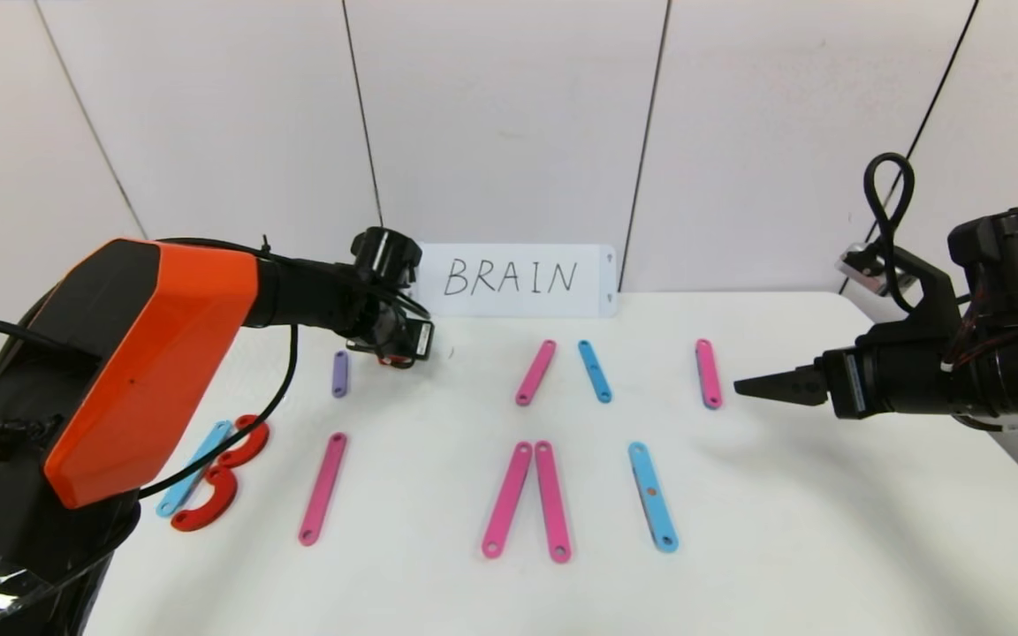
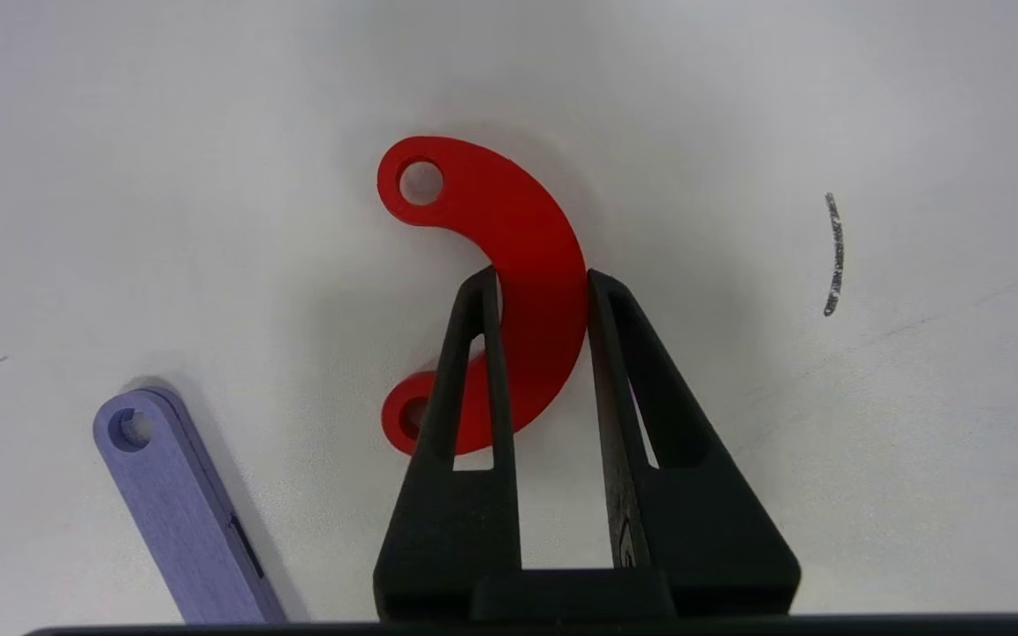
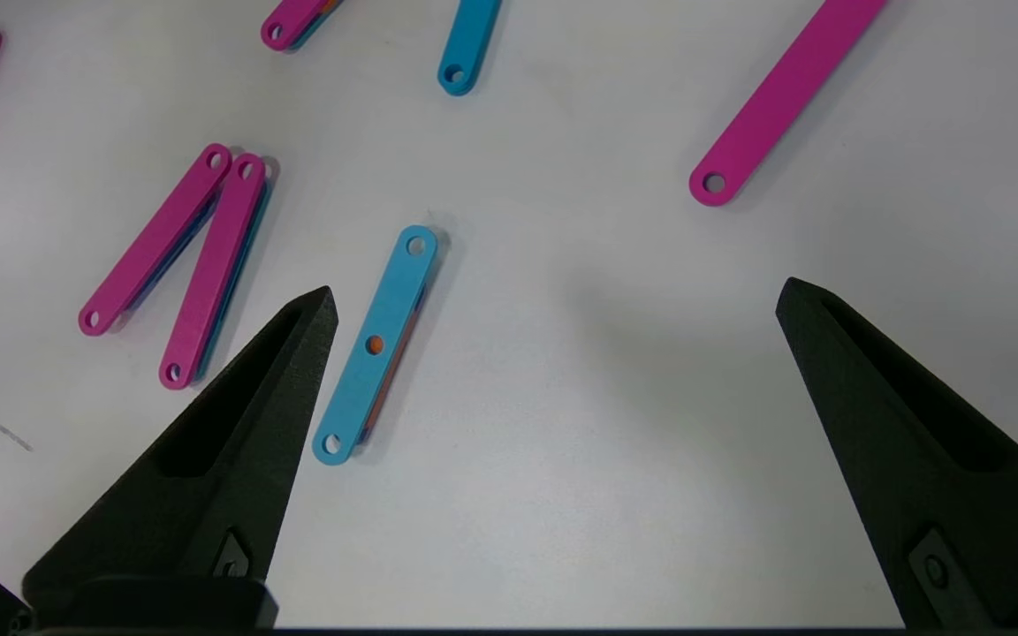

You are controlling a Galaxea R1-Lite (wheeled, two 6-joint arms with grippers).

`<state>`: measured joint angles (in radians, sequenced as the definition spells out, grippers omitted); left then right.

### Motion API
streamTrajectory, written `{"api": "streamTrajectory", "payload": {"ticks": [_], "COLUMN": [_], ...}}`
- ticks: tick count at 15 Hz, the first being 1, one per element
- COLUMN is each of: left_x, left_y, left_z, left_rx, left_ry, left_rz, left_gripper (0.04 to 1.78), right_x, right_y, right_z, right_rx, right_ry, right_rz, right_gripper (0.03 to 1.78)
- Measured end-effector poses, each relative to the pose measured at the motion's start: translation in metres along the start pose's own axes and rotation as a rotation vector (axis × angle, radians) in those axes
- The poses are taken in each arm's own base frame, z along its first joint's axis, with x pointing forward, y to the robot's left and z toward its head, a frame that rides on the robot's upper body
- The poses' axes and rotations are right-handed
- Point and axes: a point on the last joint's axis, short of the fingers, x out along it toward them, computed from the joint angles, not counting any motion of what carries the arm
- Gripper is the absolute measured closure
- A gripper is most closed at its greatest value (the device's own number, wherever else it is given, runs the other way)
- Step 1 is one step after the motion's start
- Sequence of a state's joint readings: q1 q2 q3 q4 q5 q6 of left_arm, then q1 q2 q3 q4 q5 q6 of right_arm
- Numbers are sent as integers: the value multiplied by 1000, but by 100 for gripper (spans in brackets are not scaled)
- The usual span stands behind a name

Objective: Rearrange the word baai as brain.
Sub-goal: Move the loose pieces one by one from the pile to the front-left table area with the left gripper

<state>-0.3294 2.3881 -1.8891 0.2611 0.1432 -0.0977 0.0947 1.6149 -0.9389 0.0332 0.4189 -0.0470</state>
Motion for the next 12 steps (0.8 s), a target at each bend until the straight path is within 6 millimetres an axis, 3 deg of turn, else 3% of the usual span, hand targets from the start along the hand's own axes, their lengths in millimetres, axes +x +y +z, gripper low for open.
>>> {"api": "streamTrajectory", "payload": {"ticks": [7, 12], "left_x": [-22, -60], "left_y": [-1, -6], "left_z": [11, 12], "left_rx": [-4, -4], "left_ry": [-41, 44], "left_rz": [-9, 5], "left_gripper": [152, 152], "right_x": [0, 1], "right_y": [1, 1], "right_z": [0, -1], "right_rx": [-7, -13], "right_ry": [2, 6], "right_rz": [3, 3], "right_gripper": [7, 7]}}
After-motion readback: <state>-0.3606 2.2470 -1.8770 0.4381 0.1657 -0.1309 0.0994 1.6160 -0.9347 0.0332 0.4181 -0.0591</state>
